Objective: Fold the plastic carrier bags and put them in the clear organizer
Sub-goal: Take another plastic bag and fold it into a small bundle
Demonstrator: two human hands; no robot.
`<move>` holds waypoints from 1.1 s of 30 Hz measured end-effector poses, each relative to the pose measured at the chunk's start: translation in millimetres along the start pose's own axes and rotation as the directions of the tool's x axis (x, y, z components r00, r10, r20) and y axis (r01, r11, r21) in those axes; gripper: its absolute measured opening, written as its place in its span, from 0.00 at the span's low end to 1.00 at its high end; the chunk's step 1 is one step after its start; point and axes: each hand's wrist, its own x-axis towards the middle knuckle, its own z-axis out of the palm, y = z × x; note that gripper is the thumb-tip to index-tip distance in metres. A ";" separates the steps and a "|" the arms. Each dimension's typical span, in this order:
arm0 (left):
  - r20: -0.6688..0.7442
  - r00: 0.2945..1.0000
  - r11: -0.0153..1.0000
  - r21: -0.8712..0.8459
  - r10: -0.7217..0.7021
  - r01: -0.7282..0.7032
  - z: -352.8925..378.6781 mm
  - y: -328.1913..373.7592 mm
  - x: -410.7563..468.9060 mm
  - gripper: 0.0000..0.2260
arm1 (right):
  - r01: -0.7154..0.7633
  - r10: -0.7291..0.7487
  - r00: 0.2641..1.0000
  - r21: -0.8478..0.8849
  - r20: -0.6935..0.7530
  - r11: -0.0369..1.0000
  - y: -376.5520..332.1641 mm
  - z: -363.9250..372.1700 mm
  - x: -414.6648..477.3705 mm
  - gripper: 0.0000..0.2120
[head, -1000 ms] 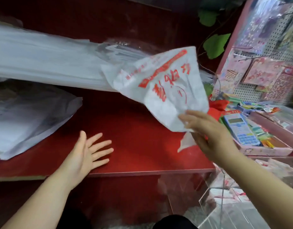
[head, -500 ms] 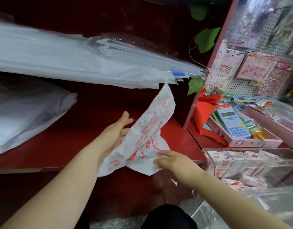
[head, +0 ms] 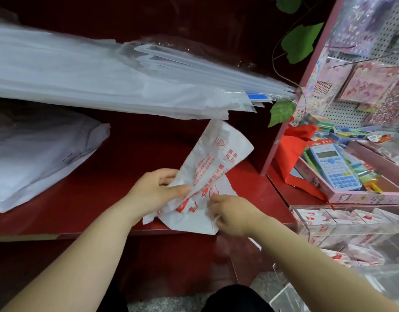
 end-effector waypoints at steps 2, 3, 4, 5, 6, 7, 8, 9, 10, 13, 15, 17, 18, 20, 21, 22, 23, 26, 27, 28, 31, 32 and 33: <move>-0.199 0.980 0.994 0.114 0.027 -0.004 0.4 -8.5 8.9 0.04 | 0.030 -0.030 0.998 0.002 -0.053 1.000 -1.8 1.4 3.6 0.16; -0.293 0.955 0.989 0.148 0.035 0.009 -1.6 -14.8 12.5 0.04 | 0.053 -0.052 0.995 0.008 -0.081 0.999 -0.7 2.0 4.2 0.15; -0.364 0.931 0.984 0.175 0.038 0.028 -4.4 -22.0 14.8 0.07 | 0.068 -0.065 0.993 0.019 -0.103 0.998 3.1 4.3 4.1 0.15; -0.412 0.911 0.981 0.189 0.032 0.050 -8.5 -30.9 15.8 0.09 | 0.084 -0.083 0.986 0.006 -0.144 0.996 8.8 6.9 3.5 0.14; -0.452 0.892 0.976 0.199 0.014 0.085 -13.3 -38.8 16.0 0.11 | 0.082 -0.082 0.982 -0.008 -0.167 0.997 14.9 9.0 2.2 0.14; -0.479 0.878 0.967 0.216 -0.018 0.138 -17.7 -46.3 14.7 0.12 | 0.086 -0.089 0.978 -0.027 -0.189 0.996 19.4 10.5 1.0 0.14; -0.506 0.861 0.949 0.245 -0.049 0.198 -21.0 -52.7 11.6 0.11 | 0.096 -0.104 0.972 -0.048 -0.212 0.994 23.4 9.7 0.2 0.14; -0.532 0.845 0.924 0.290 -0.061 0.249 -24.0 -58.8 7.8 0.11 | 0.094 -0.104 0.970 -0.052 -0.219 0.994 27.6 8.0 -0.7 0.14; -0.553 0.832 0.892 0.353 -0.043 0.281 -26.6 -64.0 3.6 0.10 | 0.078 -0.089 0.973 -0.058 -0.214 0.995 30.8 6.8 -0.6 0.13; -0.552 0.824 0.783 0.566 0.127 0.259 -28.8 -75.6 -7.3 0.08 | -0.053 0.021 0.975 -0.139 -0.220 0.989 43.5 7.1 6.9 0.11; -0.519 0.822 0.726 0.656 0.234 0.207 -27.8 -83.2 -12.2 0.05 | -0.171 0.150 0.977 -0.129 -0.154 0.977 48.3 6.5 14.1 0.15; -0.434 0.845 0.686 0.718 0.312 0.116 -29.8 -89.4 -13.2 0.16 | -0.216 0.200 0.973 -0.137 -0.117 0.967 50.9 4.3 18.8 0.19; -0.367 0.864 0.659 0.750 0.344 0.056 -31.7 -93.3 -12.5 0.24 | -0.235 0.223 0.970 -0.137 -0.098 0.962 50.6 1.6 21.9 0.20; -0.184 0.904 0.553 0.830 0.387 -0.068 -37.5 -94.2 -13.3 0.25 | -0.263 0.248 0.964 -0.213 -0.091 0.941 49.0 -1.1 26.8 0.23; -0.086 0.929 0.495 0.862 0.360 -0.112 -38.9 -95.8 -14.1 0.21 | -0.286 0.274 0.958 -0.261 -0.080 0.922 46.1 -2.5 28.7 0.25; -0.034 0.946 0.445 0.887 0.321 -0.119 -38.6 -99.2 -15.0 0.20 | -0.323 0.316 0.946 -0.279 -0.072 0.904 41.0 -2.2 30.4 0.27; -0.026 0.963 0.428 0.899 0.268 -0.095 -37.0 -100.4 -16.7 0.22 | -0.365 0.353 0.931 -0.258 -0.092 0.895 35.2 0.4 31.2 0.28; -0.032 0.978 0.357 0.933 0.208 -0.046 -26.1 -99.0 -22.9 0.35 | -0.280 0.238 0.885 -0.049 -0.401 0.959 15.5 16.2 27.9 0.31; -0.031 0.973 0.336 0.941 0.227 -0.049 -22.0 -99.6 -24.5 0.37 | -0.160 0.166 0.886 0.050 -0.432 0.986 7.3 20.2 23.1 0.31; -0.029 0.966 0.319 0.946 0.258 -0.057 -17.6 -99.6 -25.6 0.37 | -0.035 0.085 0.894 0.119 -0.441 0.992 -2.0 24.9 17.1 0.32; -0.013 0.926 0.330 0.936 0.378 -0.122 0.8 -98.5 -27.1 0.34 | 0.144 -0.051 0.943 0.265 -0.330 0.953 -30.3 39.6 -0.5 0.34; 0.002 0.908 0.350 0.922 0.418 -0.163 7.1 -99.9 -27.2 0.35 | 0.152 -0.072 0.951 0.253 -0.301 0.956 -33.2 46.9 -3.2 0.34; 0.021 0.889 0.366 0.907 0.458 -0.209 12.0 -101.7 -27.5 0.35 | 0.151 -0.082 0.952 0.218 -0.294 0.964 -32.1 52.5 -4.9 0.33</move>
